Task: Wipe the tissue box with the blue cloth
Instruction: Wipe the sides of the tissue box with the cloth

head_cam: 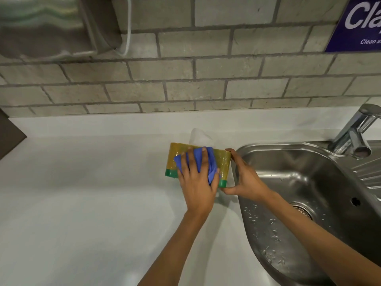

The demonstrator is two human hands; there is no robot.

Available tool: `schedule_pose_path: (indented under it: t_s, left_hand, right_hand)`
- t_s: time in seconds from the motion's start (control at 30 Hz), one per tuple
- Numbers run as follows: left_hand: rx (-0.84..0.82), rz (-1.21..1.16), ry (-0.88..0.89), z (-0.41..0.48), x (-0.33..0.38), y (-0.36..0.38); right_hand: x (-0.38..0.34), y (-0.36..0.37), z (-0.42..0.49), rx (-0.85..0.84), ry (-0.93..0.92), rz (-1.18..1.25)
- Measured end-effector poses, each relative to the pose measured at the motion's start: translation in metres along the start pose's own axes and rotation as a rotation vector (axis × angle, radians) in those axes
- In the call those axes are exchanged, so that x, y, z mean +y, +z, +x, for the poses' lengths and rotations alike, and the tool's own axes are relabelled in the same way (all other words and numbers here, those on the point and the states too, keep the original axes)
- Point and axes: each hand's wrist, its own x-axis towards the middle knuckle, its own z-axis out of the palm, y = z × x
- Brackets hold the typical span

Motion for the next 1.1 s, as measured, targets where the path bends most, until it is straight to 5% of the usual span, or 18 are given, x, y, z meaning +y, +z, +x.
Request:
schedule_pose_path:
  t_s: [0.1,0.3,0.53,0.73,0.93,1.1]
  left_hand:
    - [0.035,0.009,0.068,-0.003,-0.021,0.004]
    - [-0.003,-0.158,-0.231,0.016,-0.018,-0.004]
    - [0.008,-0.037,0.173,-0.004,-0.011,-0.002]
    - [0.007,-0.234,-0.205,0.019,-0.023,-0.011]
    - [-0.003,-0.075,0.325,-0.012,-0.001,0.000]
    - [0.076,-0.148,0.133,-0.010,-0.047,-0.001]
  right_hand:
    - [0.000,-0.001,0.000,0.012,-0.006,0.002]
    - [-0.001,0.004,-0.001,0.025,0.028,0.012]
    - [-0.002,0.002,-0.002,0.007,0.026,0.002]
    - [-0.003,0.007,0.000,0.019,0.027,0.015]
    - [-0.006,0.002,0.000,0.001,0.007,0.062]
    - [-0.005,0.005,-0.002,0.009,0.024,0.009]
